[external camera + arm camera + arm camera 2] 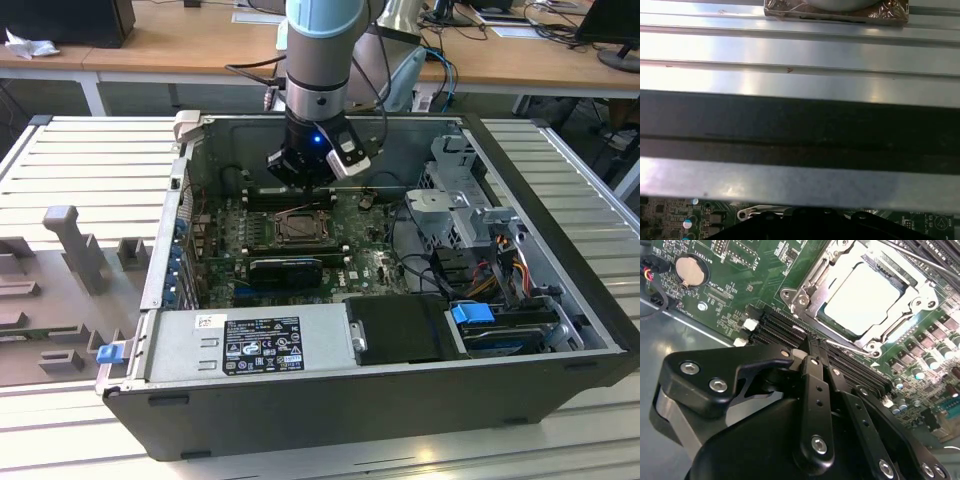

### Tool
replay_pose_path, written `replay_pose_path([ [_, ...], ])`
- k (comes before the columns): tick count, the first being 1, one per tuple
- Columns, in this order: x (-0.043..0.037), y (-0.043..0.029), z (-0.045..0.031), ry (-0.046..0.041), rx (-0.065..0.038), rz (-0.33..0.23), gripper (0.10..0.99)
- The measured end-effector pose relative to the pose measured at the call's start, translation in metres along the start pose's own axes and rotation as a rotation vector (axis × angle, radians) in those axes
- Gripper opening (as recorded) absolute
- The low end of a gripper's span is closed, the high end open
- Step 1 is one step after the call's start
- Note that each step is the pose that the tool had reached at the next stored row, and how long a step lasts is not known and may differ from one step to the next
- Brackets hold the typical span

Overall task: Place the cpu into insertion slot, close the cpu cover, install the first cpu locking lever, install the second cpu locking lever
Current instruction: 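Install the first cpu locking lever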

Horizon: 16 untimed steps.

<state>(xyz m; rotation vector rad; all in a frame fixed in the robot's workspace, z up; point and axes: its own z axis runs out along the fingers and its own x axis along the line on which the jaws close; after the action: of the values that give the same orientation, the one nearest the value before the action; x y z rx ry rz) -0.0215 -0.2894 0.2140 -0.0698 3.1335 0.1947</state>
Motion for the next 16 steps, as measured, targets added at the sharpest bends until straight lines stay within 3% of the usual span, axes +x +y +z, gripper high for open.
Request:
replay_pose_path([
  [9, -0.0009, -0.0019, 0.0018, -0.0005, 0.0, 0.004, 0.106],
  [16, -0.0011, 0.0008, 0.0073, -0.0005, 0.0, 0.003, 0.106],
])
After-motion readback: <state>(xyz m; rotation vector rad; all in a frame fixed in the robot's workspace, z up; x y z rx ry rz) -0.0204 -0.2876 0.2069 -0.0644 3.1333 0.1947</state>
